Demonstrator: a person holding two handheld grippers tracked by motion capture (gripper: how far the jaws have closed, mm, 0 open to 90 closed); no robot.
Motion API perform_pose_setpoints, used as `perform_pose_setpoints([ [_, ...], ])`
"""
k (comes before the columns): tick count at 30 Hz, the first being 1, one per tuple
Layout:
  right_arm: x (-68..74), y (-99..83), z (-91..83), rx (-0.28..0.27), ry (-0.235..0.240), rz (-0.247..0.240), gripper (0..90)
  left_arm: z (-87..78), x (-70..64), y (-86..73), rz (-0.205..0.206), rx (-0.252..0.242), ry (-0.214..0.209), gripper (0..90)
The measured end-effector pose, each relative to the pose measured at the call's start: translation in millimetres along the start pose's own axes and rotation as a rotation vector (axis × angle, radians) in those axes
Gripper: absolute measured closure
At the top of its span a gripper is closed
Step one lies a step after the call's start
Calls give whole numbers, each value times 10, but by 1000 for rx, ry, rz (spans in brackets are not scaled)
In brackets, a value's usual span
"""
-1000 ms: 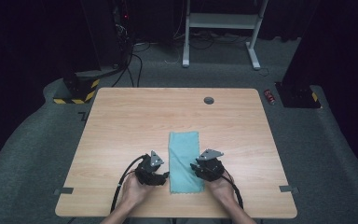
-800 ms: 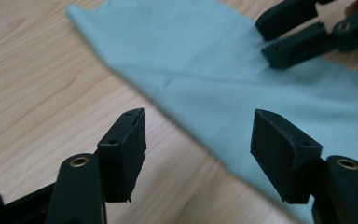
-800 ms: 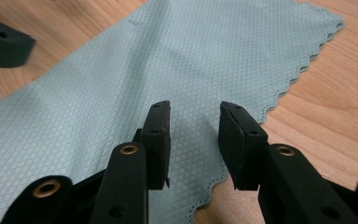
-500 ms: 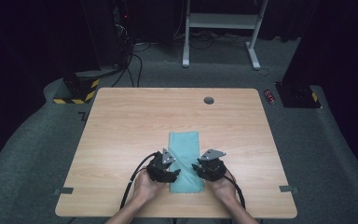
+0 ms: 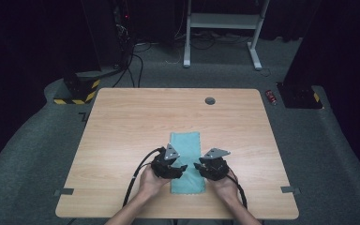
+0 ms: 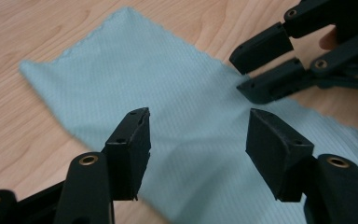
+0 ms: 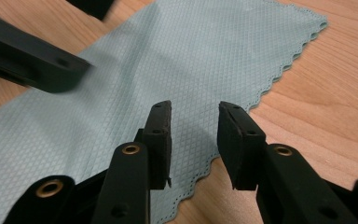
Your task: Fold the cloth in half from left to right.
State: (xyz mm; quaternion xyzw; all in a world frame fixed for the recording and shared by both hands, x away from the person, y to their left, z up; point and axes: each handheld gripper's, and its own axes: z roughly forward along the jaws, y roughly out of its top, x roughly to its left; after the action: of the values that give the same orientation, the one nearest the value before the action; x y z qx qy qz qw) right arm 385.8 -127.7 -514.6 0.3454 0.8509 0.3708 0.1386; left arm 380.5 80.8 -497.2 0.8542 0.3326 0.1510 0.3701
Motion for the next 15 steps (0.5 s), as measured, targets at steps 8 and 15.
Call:
perform_pose_setpoints([
  [8,-63,61,86,28,5,-8,675,130,66,-153,-35,32,5,420],
  [15,-78,45,88,27,-6,-20,682,-21,19,-261,-4,53,31,410],
])
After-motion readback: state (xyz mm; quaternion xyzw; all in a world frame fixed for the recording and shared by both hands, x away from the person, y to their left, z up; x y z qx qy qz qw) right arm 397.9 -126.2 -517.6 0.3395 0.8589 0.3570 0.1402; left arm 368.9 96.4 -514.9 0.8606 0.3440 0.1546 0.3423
